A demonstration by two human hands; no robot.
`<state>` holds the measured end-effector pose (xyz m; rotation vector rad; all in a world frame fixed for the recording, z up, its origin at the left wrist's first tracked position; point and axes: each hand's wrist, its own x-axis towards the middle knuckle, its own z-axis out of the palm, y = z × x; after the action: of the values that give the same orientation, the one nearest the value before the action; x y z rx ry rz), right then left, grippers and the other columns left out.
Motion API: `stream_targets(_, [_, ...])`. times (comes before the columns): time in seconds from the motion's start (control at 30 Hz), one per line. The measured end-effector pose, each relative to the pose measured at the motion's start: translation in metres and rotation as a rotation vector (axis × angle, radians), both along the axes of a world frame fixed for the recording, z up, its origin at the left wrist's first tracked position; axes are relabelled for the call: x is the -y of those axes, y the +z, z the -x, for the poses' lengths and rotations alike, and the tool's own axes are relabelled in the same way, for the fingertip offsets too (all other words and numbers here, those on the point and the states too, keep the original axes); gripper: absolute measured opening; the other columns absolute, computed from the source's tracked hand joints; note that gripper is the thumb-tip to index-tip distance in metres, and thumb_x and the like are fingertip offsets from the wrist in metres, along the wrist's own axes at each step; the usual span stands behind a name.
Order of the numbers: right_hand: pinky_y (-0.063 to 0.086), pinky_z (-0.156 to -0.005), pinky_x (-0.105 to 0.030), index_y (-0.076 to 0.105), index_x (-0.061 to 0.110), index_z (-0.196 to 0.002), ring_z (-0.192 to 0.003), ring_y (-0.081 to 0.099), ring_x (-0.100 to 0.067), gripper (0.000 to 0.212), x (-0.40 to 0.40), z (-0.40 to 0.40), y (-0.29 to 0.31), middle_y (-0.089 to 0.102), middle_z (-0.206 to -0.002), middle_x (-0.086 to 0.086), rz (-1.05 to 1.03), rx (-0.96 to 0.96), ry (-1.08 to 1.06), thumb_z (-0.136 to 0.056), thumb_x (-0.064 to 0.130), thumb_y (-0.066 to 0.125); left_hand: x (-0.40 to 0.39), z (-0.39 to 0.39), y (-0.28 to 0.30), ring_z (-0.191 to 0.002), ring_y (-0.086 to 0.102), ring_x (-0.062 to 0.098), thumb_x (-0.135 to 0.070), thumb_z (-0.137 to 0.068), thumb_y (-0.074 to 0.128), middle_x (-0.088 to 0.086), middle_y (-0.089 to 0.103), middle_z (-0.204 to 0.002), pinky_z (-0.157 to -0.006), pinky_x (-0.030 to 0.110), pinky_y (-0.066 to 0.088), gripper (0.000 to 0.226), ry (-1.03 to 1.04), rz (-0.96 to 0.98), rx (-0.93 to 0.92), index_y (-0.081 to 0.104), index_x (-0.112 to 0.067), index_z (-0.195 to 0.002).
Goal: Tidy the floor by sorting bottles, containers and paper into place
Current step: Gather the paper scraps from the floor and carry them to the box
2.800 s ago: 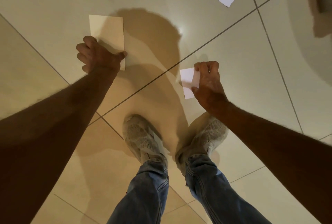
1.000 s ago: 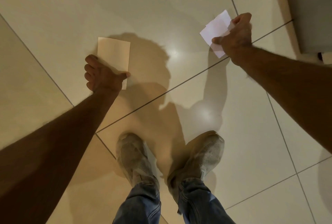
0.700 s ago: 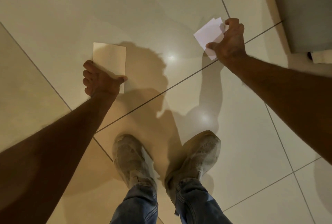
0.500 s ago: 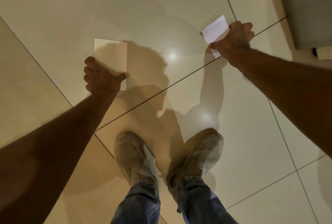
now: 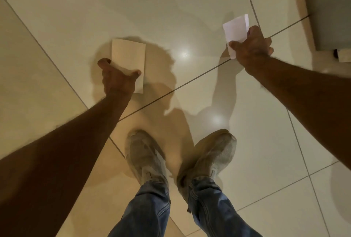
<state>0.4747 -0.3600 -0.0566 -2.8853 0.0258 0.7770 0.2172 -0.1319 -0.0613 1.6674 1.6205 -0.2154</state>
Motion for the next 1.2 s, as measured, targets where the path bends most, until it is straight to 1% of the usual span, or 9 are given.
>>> stream_targets(0.1, [0.048, -0.104, -0.055, 0.054, 0.008, -0.133, -0.126, 0.055, -0.037, 0.047, 0.011, 0.022, 0.015, 0.06, -0.133, -0.017, -0.196, -0.069, -0.016, -0.097, 0.037, 0.065, 0.01, 0.004, 0.022, -0.109, 0.058, 0.026, -0.023, -0.088, 0.079, 0.004, 0.055, -0.12, -0.086, 0.034, 0.052, 0.062, 0.225, 0.131, 0.095, 0.043, -0.011, -0.136])
stream_targets(0.2, [0.055, -0.097, -0.051, 0.059, -0.003, -0.126, -0.117, 0.062, -0.038, 0.039, 0.018, 0.048, 0.046, 0.064, -0.126, -0.021, -0.425, -0.137, -0.154, -0.097, 0.02, 0.069, 0.017, 0.008, 0.051, -0.108, 0.064, 0.034, -0.02, -0.094, 0.072, 0.014, 0.067, -0.12, -0.089, 0.042, 0.055, 0.034, 0.278, 0.22, 0.091, 0.064, -0.004, -0.122])
stream_targets(0.37, [0.062, -0.09, -0.045, 0.058, 0.007, -0.131, -0.116, 0.063, -0.03, 0.046, 0.011, 0.078, 0.115, 0.064, -0.13, -0.012, -0.514, -0.204, -0.389, -0.091, 0.016, 0.078, 0.035, 0.005, 0.121, -0.106, 0.064, 0.039, -0.018, -0.097, 0.066, 0.017, 0.069, -0.112, -0.091, 0.05, 0.057, 0.018, 0.305, 0.312, 0.107, 0.07, -0.005, -0.11])
stream_targets(0.53, [0.059, -0.058, -0.017, 0.05, 0.017, -0.114, -0.088, 0.061, -0.007, 0.04, 0.007, 0.1, 0.203, 0.058, -0.1, 0.014, -0.617, -0.194, -0.512, -0.088, 0.012, 0.081, 0.048, -0.003, 0.209, -0.083, 0.058, 0.017, -0.021, -0.101, 0.06, -0.004, 0.063, -0.091, -0.071, 0.033, 0.048, 0.01, 0.283, 0.37, 0.13, 0.067, -0.015, -0.102])
stream_targets(0.6, [0.06, -0.061, -0.019, 0.049, 0.017, -0.117, -0.089, 0.06, -0.005, 0.04, 0.006, 0.11, 0.241, 0.058, -0.104, 0.011, -0.669, -0.186, -0.557, -0.09, 0.01, 0.078, 0.051, -0.006, 0.25, -0.08, 0.057, 0.014, -0.019, -0.103, 0.056, -0.005, 0.062, -0.09, -0.063, 0.027, 0.045, 0.012, 0.268, 0.38, 0.132, 0.067, -0.014, -0.104])
stream_targets(0.7, [0.057, -0.063, -0.014, 0.049, 0.009, -0.126, -0.092, 0.061, -0.003, 0.035, 0.007, 0.123, 0.297, 0.06, -0.114, 0.0, -0.706, -0.17, -0.579, -0.098, 0.013, 0.069, 0.053, -0.007, 0.313, -0.081, 0.057, 0.015, -0.017, -0.105, 0.051, 0.0, 0.062, -0.096, -0.068, 0.029, 0.048, 0.018, 0.229, 0.399, 0.133, 0.067, -0.012, -0.11])
stream_targets(0.83, [0.058, -0.081, -0.025, 0.048, 0.004, -0.134, -0.111, 0.064, -0.024, 0.033, 0.013, 0.136, 0.376, 0.061, -0.128, -0.014, -0.706, -0.166, -0.563, -0.106, 0.021, 0.055, 0.053, -0.007, 0.4, -0.077, 0.055, 0.011, -0.017, -0.105, 0.051, -0.004, 0.061, -0.091, -0.058, 0.025, 0.045, 0.017, 0.185, 0.411, 0.159, 0.067, -0.015, -0.107])
stream_targets(1.0, [0.051, -0.063, -0.011, 0.053, 0.005, -0.133, -0.097, 0.064, -0.014, 0.032, 0.023, 0.144, 0.484, 0.064, -0.124, -0.011, -0.731, -0.152, -0.66, -0.104, 0.019, 0.057, 0.057, -0.007, 0.508, -0.073, 0.059, 0.009, -0.011, -0.104, 0.052, -0.002, 0.065, -0.088, -0.046, 0.012, 0.047, 0.018, 0.143, 0.421, 0.24, 0.069, -0.008, -0.105])
stream_targets(1.2, [0.054, -0.071, -0.016, 0.054, 0.005, -0.136, -0.107, 0.065, -0.02, 0.034, 0.046, 0.161, 0.619, 0.064, -0.127, -0.01, -0.812, -0.081, -0.79, -0.105, 0.019, 0.058, 0.075, 0.003, 0.639, -0.069, 0.056, 0.013, -0.011, -0.104, 0.054, 0.005, 0.061, -0.083, -0.056, 0.022, 0.046, 0.015, -0.021, 0.433, 0.403, 0.064, -0.006, -0.094])
